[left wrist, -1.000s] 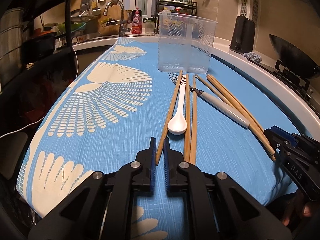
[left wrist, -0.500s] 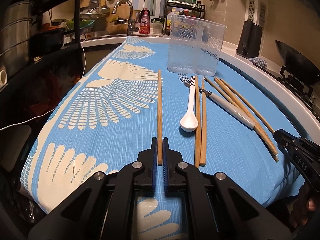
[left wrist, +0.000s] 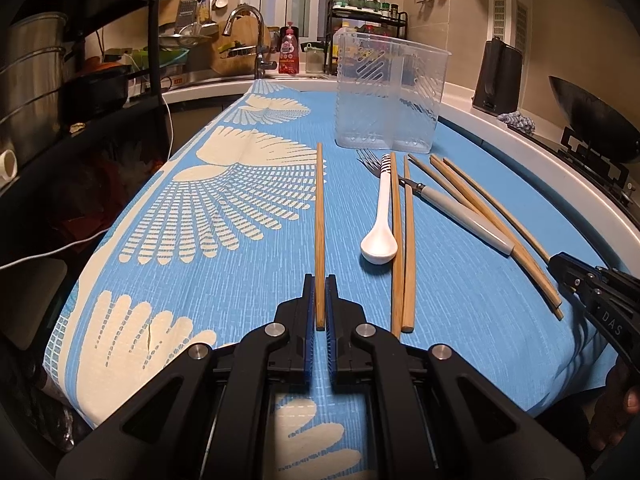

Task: Organize utensils
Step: 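Lift the held chopsticks with both tools toward the clear plastic container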

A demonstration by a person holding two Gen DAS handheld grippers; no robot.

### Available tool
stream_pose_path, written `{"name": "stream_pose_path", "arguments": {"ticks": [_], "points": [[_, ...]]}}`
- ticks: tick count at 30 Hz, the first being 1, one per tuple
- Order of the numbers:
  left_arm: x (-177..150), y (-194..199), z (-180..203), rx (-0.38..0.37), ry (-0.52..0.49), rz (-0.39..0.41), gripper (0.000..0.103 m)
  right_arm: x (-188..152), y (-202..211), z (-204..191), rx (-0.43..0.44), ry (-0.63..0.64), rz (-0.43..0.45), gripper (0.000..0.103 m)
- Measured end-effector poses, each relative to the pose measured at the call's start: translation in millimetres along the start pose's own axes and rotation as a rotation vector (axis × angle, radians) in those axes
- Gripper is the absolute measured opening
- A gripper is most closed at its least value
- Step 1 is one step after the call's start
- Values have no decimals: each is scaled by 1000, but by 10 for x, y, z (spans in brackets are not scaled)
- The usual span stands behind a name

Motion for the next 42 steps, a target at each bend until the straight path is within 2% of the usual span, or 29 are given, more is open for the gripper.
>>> {"name": "stream_pose_path", "arguments": {"ticks": [22,27,32,42], "points": [[1,15,8,22,-1,21,5,48,-61,-38,12,15,-17,8],[8,8,-17,-3,18,13,5,75,-67,-56,25,2,-47,6],[14,30,-11,-16,14,4,5,140,113,-64,16,-3,-26,6],[287,358,-155,-28,43,114,5,383,541,-96,20,9,50,6]]}}
Point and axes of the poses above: each gripper's, at about its wrist camera, not at the fingertips, and y roughly against the way its jaws point, z to its right, x to its top, the point moved 6 cm from there along -y, roughly the way its jaws point, and after that the axes turned 6 degrees about -y, right-handed, at the moved point
